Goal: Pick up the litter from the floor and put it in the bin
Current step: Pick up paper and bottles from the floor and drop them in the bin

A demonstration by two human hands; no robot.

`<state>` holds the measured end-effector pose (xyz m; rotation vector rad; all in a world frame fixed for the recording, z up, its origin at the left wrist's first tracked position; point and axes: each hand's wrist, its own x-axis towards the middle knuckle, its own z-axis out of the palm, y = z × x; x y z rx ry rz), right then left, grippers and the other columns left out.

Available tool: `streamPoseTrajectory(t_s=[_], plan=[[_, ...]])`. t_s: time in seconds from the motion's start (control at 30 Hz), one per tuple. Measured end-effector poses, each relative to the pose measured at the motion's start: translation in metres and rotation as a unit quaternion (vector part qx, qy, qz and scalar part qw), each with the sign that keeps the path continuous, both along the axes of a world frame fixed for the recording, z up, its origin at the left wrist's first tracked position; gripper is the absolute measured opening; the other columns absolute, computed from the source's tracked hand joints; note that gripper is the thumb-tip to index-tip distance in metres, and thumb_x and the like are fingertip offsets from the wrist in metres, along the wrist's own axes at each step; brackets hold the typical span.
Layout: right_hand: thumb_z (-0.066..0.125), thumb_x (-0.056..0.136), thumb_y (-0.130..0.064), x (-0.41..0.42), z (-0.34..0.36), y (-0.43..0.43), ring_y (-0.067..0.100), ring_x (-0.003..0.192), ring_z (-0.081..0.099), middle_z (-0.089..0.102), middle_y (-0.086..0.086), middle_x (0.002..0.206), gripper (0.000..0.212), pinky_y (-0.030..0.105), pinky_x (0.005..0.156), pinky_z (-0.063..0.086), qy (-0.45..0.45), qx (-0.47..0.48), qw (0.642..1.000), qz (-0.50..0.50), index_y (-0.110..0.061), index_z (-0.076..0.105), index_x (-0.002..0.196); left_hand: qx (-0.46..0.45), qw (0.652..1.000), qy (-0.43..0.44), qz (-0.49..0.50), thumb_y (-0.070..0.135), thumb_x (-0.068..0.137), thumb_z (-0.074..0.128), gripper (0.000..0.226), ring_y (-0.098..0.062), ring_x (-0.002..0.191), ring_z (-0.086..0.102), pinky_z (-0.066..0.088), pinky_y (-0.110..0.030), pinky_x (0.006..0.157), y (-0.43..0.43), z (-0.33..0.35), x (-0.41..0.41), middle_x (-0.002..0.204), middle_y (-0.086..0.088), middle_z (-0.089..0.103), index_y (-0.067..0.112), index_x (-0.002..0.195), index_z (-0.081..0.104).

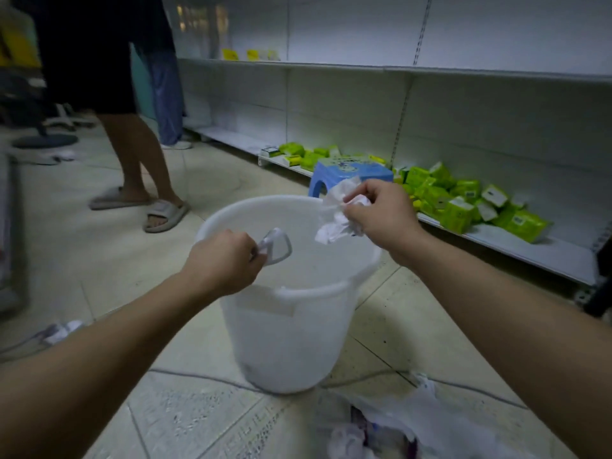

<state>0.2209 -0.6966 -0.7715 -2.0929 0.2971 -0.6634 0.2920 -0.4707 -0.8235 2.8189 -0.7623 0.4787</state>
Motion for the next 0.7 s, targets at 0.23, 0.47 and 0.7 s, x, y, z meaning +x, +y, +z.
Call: streamPoseTrajectory(t_s=[0.23, 0.47, 0.7], plan=[[0.062, 0.087, -0.026, 0.03, -0.061, 0.022, 0.022, 0.109, 0.059, 0.06, 0.002, 0.131, 0.045, 0.031, 0.089, 0.043, 0.244, -0.17, 0.947, 0.125, -0.031, 0.055, 0.131, -0.074, 0.993, 0.076, 0.055, 0.046, 0.082, 0.059, 0.028, -0.013, 0.066, 0.058, 0.05, -0.027, 0.057, 0.0, -0.023, 0.014, 0.078, 0.004, 0.065, 0.023, 0.094, 0.069], [0.069, 0.079, -0.046, 0.014, -0.071, 0.006, 0.021, 0.128, 0.047, 0.046, -0.002, 0.146, 0.071, 0.041, 0.104, 0.041, 0.237, -0.272, 0.926, 0.108, -0.034, 0.039, 0.142, -0.003, 0.998, 0.038, 0.047, 0.061, 0.08, 0.055, 0.067, -0.026, 0.115, 0.048, 0.037, -0.042, 0.095, -0.022, -0.033, 0.004, 0.13, -0.009, 0.054, 0.021, 0.133, 0.047], [0.073, 0.075, -0.049, -0.016, -0.046, -0.014, 0.016, 0.136, 0.035, 0.037, -0.007, 0.152, 0.082, 0.037, 0.107, 0.032, 0.189, -0.294, 0.928, 0.128, -0.036, 0.032, 0.145, -0.08, 0.983, -0.009, -0.165, 0.056, 0.081, 0.055, 0.058, -0.018, 0.114, 0.049, 0.039, -0.035, 0.091, -0.028, -0.022, -0.045, 0.127, 0.0, 0.056, 0.026, 0.129, 0.05]])
